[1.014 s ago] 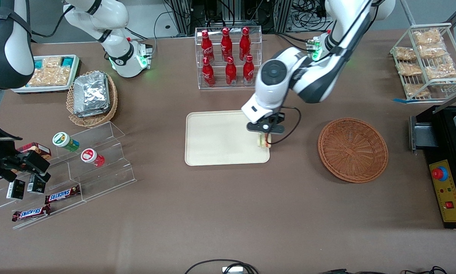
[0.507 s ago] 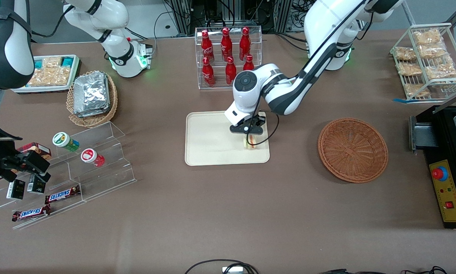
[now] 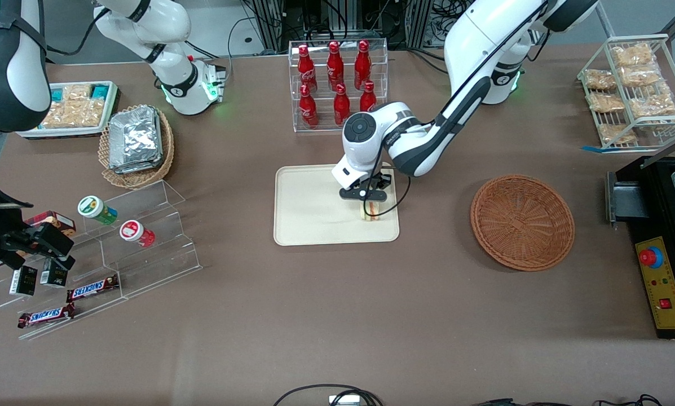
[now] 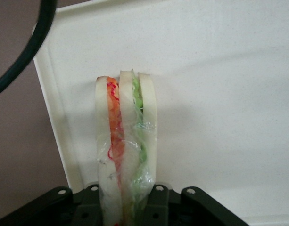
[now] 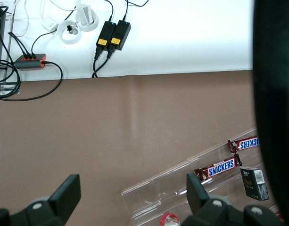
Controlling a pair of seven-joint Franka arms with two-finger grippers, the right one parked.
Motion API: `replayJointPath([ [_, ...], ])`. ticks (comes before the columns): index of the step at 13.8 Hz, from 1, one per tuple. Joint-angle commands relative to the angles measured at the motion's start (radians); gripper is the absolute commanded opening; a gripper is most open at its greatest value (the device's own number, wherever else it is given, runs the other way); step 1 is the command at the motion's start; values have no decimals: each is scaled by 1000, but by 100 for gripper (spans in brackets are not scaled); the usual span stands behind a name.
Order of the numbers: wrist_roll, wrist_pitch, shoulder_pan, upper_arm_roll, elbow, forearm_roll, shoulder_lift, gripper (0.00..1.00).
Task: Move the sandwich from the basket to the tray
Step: 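Lower the sandwich onto the tray and open the left gripper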
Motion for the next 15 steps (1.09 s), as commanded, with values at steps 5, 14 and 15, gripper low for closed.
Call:
replayJointPath([
  [5, -33, -7, -10, 6, 23, 21, 2, 99],
  [14, -139, -203, 97, 10, 152, 3, -114, 99],
  [15, -139, -231, 121, 10, 172, 3, -125, 99],
])
